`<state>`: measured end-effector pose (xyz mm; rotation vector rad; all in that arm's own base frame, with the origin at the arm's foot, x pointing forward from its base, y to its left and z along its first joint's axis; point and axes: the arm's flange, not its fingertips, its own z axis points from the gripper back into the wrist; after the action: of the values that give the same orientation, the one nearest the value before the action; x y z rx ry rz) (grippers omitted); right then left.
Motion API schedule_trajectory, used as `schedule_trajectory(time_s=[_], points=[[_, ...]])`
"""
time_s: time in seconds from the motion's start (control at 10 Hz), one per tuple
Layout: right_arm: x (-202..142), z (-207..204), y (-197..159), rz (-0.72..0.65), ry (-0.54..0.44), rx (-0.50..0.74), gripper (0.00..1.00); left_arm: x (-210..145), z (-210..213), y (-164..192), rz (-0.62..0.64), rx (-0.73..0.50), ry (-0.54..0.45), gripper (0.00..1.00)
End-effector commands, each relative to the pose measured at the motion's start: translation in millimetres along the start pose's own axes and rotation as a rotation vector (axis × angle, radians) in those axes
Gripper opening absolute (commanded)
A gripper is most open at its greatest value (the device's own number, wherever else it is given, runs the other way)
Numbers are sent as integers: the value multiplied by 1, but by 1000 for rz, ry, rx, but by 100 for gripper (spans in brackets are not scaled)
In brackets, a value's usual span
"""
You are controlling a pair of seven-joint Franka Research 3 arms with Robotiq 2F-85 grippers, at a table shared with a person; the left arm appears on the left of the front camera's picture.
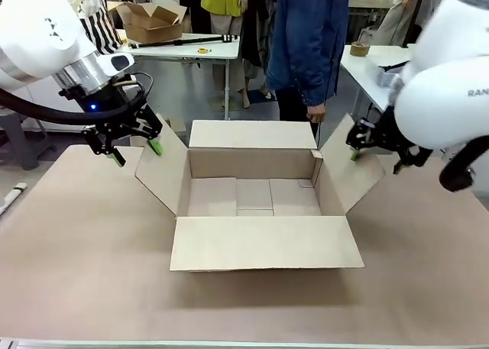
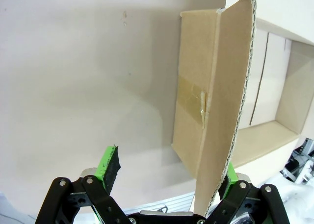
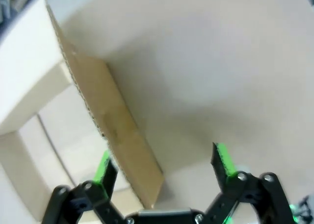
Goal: Pack the gift set into the box.
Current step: Place both hands on the side flaps of the Package Box and spread them outward, then lift both hands away from the flaps of the Package Box.
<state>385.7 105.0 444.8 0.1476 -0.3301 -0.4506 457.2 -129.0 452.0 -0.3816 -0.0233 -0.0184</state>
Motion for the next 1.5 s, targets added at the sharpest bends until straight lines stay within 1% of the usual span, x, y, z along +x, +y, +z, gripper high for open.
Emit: schedule_trajectory(time_s=[0.0,1.4], points=[[-5,10,23,41,-10,-64,100,0,2,-1,13,23,-3,100],[-5,10,23,41,-10,-64,100,0,2,-1,13,23,-3,100]])
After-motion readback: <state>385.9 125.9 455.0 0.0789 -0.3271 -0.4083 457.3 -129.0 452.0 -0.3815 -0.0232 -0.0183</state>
